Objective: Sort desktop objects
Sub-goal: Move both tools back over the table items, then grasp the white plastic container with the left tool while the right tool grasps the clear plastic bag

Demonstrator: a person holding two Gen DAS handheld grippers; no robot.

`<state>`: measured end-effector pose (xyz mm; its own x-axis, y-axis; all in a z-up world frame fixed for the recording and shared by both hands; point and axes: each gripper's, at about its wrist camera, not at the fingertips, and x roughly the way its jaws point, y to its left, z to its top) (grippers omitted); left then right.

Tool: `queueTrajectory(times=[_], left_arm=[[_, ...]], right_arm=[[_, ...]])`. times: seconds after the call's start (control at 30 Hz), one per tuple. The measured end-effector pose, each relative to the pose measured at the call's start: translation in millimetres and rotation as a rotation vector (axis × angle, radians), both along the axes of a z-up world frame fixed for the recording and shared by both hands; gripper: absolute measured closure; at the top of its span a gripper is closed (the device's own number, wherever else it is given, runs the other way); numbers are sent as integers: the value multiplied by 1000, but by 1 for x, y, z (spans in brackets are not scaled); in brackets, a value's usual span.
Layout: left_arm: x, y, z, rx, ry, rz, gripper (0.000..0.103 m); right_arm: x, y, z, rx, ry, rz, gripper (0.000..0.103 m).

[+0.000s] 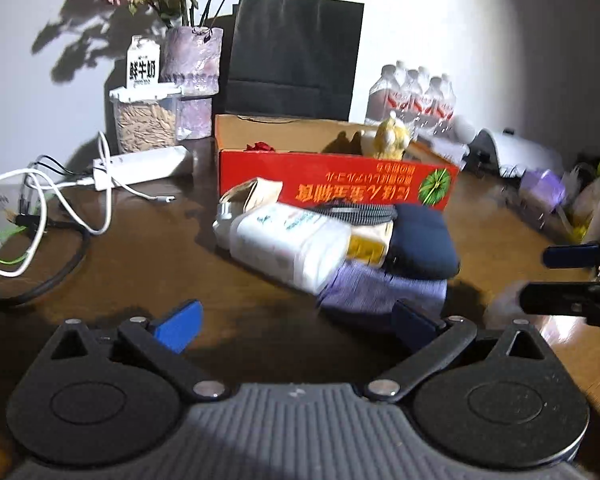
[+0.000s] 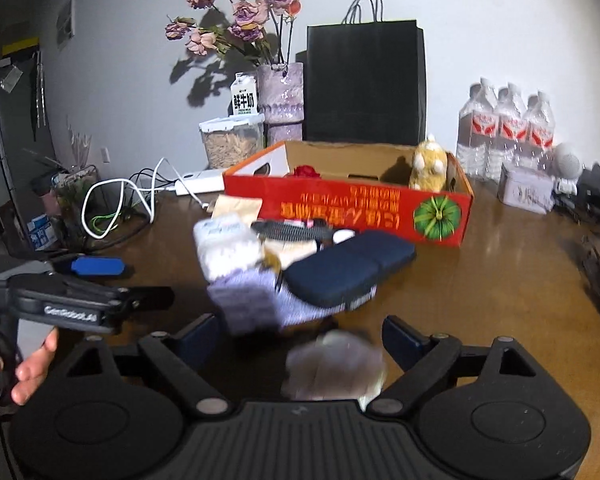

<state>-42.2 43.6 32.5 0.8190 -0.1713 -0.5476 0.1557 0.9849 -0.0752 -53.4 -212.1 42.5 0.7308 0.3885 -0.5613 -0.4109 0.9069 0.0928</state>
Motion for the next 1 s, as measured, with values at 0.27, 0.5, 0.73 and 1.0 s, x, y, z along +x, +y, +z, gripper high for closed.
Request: queueTrajectory(times=[0.27, 0.5, 0.73, 1.0], left_arm=[[-3, -3, -11, 24, 24, 22, 0], [-4, -7, -12, 60, 13, 11, 0], [11, -6, 0, 46, -38, -54, 0], [94, -15, 2, 133, -22, -173, 0]], right_arm=[[-9, -7, -20, -43, -13, -48, 20], [0, -12, -26, -40, -10, -94, 36], [13, -15, -28, -30, 18, -127, 56], [32, -20, -31, 4, 31, -131, 57]])
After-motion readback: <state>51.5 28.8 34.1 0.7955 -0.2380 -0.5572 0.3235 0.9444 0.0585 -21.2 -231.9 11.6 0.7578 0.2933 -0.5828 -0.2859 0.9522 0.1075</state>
